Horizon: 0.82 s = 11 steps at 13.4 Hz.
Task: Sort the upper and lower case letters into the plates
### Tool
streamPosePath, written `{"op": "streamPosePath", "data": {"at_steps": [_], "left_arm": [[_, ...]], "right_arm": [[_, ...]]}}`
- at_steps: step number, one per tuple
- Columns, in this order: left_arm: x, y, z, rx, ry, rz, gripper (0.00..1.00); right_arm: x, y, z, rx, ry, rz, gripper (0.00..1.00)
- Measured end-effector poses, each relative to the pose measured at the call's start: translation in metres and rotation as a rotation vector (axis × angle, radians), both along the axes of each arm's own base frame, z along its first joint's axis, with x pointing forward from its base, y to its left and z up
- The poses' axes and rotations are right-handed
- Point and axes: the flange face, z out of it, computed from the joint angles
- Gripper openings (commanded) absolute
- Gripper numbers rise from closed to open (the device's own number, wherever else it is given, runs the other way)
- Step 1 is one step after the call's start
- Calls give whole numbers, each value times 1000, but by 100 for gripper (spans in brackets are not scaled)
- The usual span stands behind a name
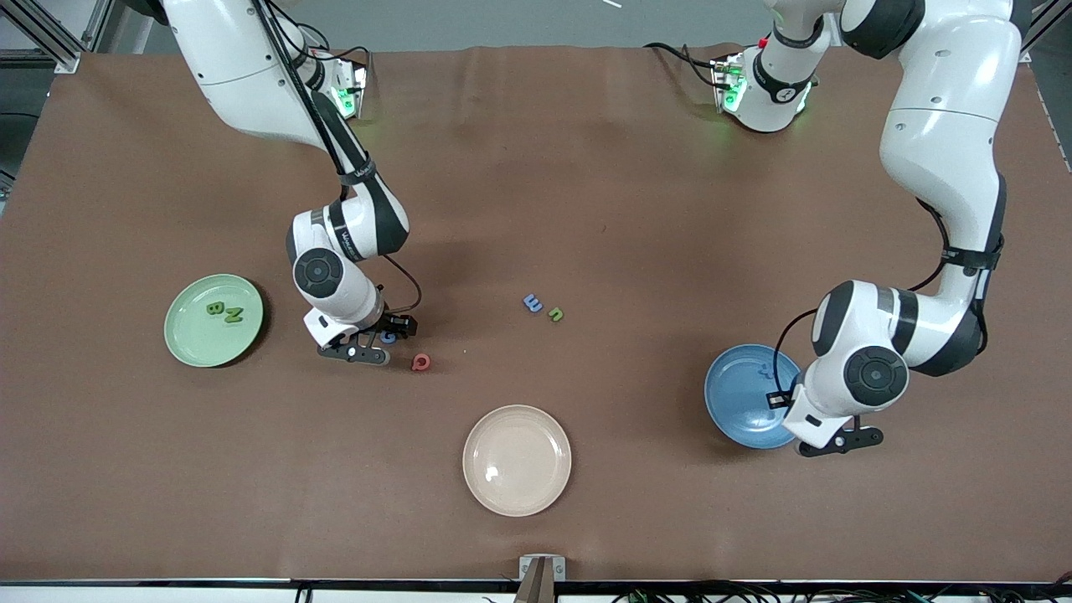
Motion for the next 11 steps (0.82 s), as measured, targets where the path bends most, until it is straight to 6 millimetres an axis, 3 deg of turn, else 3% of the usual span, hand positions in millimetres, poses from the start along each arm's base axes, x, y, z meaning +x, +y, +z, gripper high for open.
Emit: {"op": "streamPosePath", "data": {"at_steps": [1, 2, 3, 5, 9, 11], "left_arm": [[0, -6, -5, -13, -5, -4, 6], [-1, -11, -11, -19, -2, -8, 14], [-3, -14, -17, -20, 4, -11, 38], [-5, -16, -23, -22, 11, -9, 99], [-6, -25, -20, -27, 2, 11, 100], [-11, -53, -14, -46, -7, 35, 100]], "right_arm": [[2, 1, 2, 1, -3, -1, 40], [2, 0, 2, 1, -2, -1, 30], [3, 1, 3, 2, -6, -2, 24], [5, 0, 7, 2, -8, -6, 19], [8, -7, 8, -6, 3, -15, 19], [15, -32, 23, -24, 53, -28, 19]]}}
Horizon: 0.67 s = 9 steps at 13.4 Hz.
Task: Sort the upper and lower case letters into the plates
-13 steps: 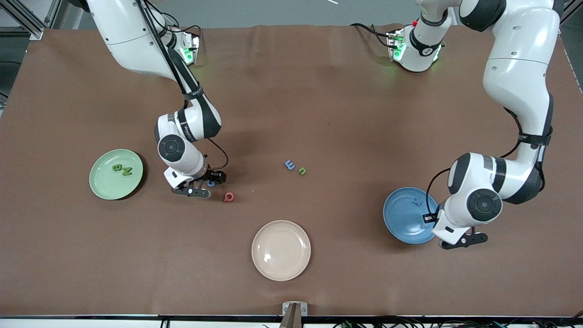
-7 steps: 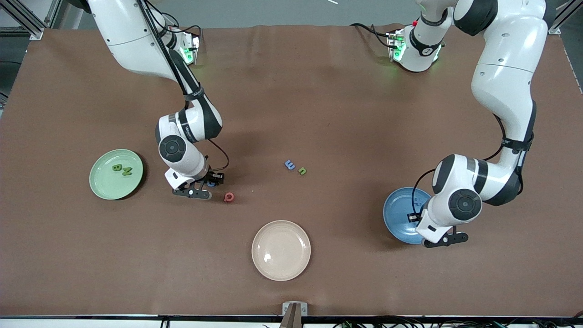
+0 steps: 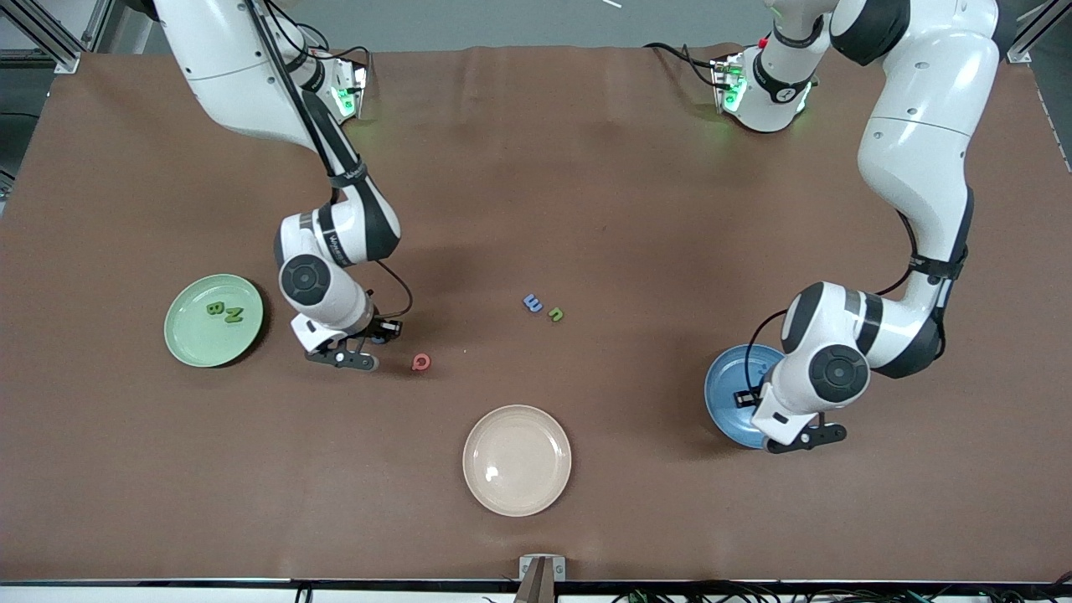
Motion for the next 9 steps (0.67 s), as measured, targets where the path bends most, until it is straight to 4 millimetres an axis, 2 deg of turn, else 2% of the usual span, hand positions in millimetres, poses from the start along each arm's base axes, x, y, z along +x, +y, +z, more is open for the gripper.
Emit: {"op": "streamPosePath", "data": {"at_steps": [2, 4, 5, 7, 9], "left_arm": [[-11, -48, 12, -27, -12, 55, 100], [-30, -105, 22, -49, -18, 127, 100], [-43, -134, 24, -52, -18, 169, 100], [-78, -198, 23, -41, -19, 248, 100], [-113, -250, 19, -29, -23, 303, 99]], "right_arm": [[11, -53, 35, -11, 29, 23, 19], [15, -124, 61, -7, 50, 66, 19], [15, -163, 66, 2, 54, 94, 19], [7, -241, 62, 23, 69, 145, 19], [-3, -307, 59, 35, 53, 189, 19]]}}
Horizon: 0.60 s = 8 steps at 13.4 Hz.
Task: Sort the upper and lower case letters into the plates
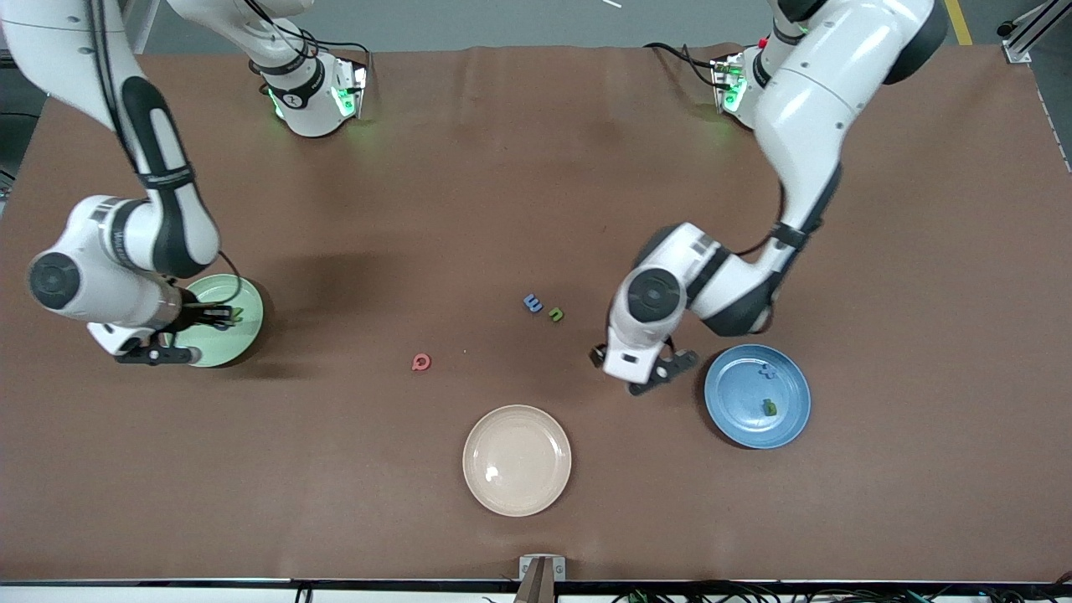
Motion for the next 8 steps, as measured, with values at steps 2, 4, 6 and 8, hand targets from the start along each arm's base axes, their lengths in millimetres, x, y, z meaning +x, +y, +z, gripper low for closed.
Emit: {"op": "streamPosePath", "data": {"at_steps": [2, 4, 6, 8], "left_arm": [[-19, -24, -5, -10, -16, 62, 97], [-33, -38, -15, -37, -34, 112, 87], [-51, -54, -26, -37, -26, 116, 81], [-63, -68, -34, -47, -27, 119, 78]], "right_arm": [[-8, -47, -5, -4, -41, 32, 19], [-16, -76, -24, -18, -61, 43, 19], [-19, -80, -48, -27, -59, 48, 19], [-19, -70, -60, -22, -48, 63, 19]]}}
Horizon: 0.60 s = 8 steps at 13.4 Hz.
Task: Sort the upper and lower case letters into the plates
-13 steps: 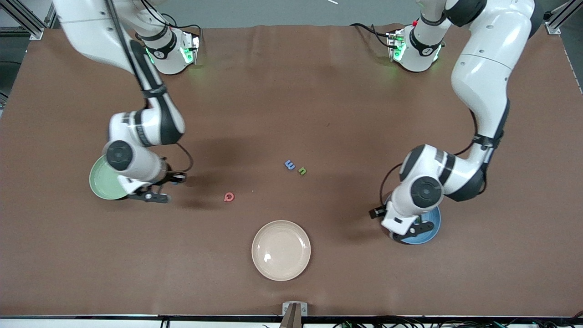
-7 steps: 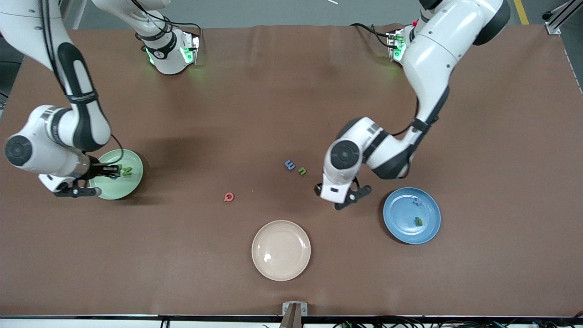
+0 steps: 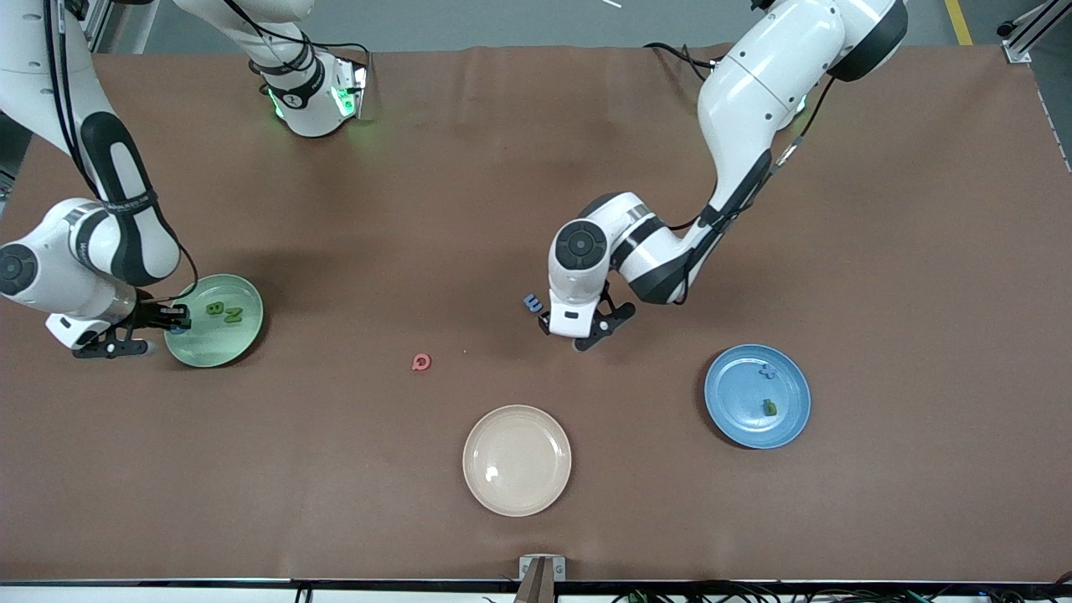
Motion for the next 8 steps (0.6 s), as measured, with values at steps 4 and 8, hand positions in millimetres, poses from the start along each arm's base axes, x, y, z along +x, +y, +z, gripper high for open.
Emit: {"op": "streamPosePath", "data": {"at_steps": [4, 8], "left_arm": [[-12, -18, -15, -40, -17, 17, 71], [-12, -16, -25, -41, -13, 22, 61]], "right_arm": [[6, 21, -1, 3, -3, 31, 54], [8, 29, 2, 10, 12, 32, 97]]}}
